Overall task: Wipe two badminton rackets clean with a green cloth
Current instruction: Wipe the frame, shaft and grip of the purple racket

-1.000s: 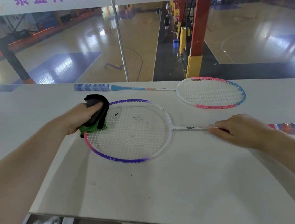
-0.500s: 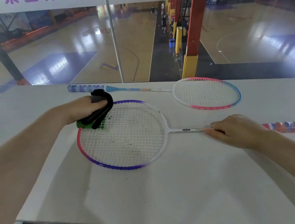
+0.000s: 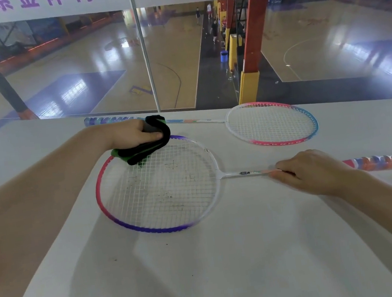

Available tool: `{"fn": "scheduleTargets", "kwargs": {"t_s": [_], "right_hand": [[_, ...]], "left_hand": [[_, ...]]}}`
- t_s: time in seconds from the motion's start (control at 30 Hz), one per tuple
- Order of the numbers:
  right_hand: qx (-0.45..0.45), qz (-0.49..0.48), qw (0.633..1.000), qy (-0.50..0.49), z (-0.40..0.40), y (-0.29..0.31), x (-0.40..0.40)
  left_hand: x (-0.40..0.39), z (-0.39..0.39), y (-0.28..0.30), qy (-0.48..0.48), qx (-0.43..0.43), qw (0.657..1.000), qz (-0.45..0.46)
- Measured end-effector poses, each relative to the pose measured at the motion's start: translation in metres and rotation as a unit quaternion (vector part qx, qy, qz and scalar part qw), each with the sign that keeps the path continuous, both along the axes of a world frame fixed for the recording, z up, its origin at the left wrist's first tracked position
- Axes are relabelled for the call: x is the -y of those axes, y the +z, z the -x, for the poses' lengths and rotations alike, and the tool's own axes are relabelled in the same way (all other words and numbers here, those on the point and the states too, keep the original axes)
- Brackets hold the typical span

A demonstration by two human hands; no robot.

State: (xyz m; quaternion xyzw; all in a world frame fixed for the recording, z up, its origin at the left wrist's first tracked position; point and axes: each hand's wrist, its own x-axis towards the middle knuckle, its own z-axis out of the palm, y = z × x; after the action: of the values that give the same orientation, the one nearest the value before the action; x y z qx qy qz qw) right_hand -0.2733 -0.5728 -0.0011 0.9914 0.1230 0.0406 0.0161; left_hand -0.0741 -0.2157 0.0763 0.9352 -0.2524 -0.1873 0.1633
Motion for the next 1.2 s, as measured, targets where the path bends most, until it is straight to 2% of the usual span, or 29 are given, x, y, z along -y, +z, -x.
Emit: {"fn": "scheduleTargets", "kwargs": {"t_s": [0.17, 0.33, 0.4, 0.5, 0.6, 0.73, 0.9, 1.2], "right_hand": [[0.003, -0.026, 1.0, 0.001, 0.001, -0.001, 0.0], [0.01, -0.027, 0.999, 0.012, 0.003, -0.002, 0.001], [0.013, -0.03, 0.999, 0.018, 0.005, -0.001, 0.001], [0.012, -0.033, 0.999, 0.025, 0.005, 0.0, 0.002], [0.013, -0.033, 0.999, 0.03, 0.005, -0.001, 0.003], [0.012, -0.034, 0.999, 0.037, 0.004, -0.002, 0.004], [0.021, -0.032, 0.999, 0.038, 0.004, -0.005, 0.005], [0.014, -0.024, 0.999, 0.034, 0.005, -0.002, 0.003]], "left_hand": [[0.0, 0.0, 0.0, 0.0, -0.002, 1.0, 0.008], [-0.011, 0.0, -0.013, 0.023, -0.086, 0.995, 0.054], [-0.019, -0.002, -0.018, 0.067, -0.154, 0.979, 0.113], [-0.042, -0.003, -0.018, 0.126, -0.262, 0.937, 0.192], [-0.069, -0.009, -0.019, 0.149, -0.284, 0.918, 0.232], [-0.096, -0.019, -0.023, 0.191, -0.261, 0.904, 0.279], [-0.094, -0.016, -0.018, 0.177, -0.249, 0.919, 0.248], [-0.04, -0.007, -0.009, 0.04, -0.211, 0.969, 0.119]]}}
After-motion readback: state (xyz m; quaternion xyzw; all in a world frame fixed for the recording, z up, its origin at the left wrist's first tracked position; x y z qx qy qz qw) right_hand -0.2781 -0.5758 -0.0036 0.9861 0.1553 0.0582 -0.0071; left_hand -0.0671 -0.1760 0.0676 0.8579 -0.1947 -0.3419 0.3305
